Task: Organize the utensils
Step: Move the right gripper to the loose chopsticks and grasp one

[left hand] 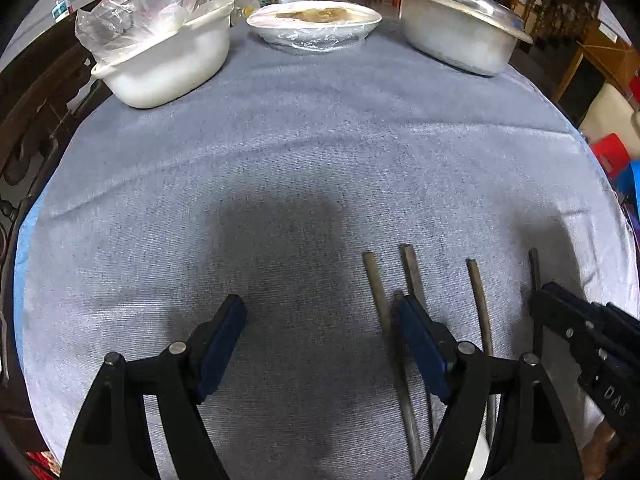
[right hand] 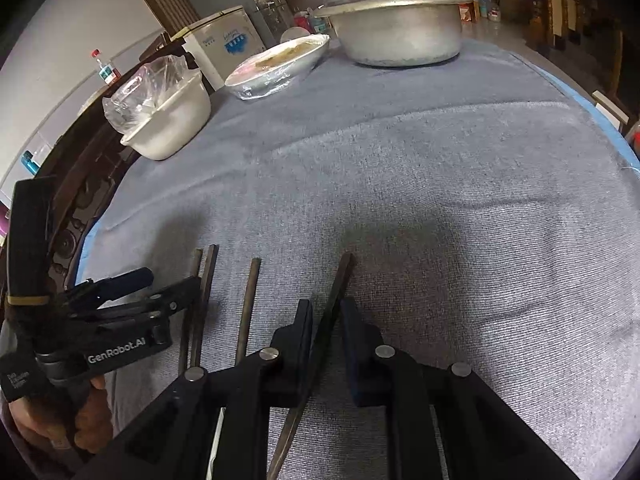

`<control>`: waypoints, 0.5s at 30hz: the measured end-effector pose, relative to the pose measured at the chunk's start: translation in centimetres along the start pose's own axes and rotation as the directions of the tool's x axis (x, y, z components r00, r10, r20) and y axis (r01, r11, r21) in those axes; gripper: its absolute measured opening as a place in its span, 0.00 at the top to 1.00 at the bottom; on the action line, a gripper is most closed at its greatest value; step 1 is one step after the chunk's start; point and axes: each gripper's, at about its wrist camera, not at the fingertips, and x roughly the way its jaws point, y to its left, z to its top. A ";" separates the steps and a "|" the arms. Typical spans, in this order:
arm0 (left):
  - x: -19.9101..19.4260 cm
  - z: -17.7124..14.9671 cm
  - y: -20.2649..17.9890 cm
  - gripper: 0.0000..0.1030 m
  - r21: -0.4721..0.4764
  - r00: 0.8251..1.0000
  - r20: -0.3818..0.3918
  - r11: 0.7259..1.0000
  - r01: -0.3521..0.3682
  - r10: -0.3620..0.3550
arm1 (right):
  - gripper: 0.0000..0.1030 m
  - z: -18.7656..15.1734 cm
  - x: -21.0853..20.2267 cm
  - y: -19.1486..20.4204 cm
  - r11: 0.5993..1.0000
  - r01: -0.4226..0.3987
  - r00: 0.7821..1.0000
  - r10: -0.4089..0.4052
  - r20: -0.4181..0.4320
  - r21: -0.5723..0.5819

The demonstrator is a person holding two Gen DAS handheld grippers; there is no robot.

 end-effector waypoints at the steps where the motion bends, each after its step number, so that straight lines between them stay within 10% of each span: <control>1: -0.2 -0.2 0.2 0.32 0.005 1.000 0.004 1.000 -0.001 0.001 | 0.85 0.1 0.0 0.0 1.000 0.004 1.000 -0.004 -0.006 0.000; 6: -1.1 -0.9 1.3 0.58 0.027 1.000 -0.010 1.000 0.005 -0.005 | 0.86 0.8 0.4 1.0 0.998 0.062 0.997 -0.063 -0.053 -0.034; 15: -0.9 0.0 1.7 0.46 -0.015 0.997 -0.059 0.999 0.041 -0.042 | 0.86 1.9 1.4 3.0 0.976 0.165 0.975 -0.183 -0.127 -0.141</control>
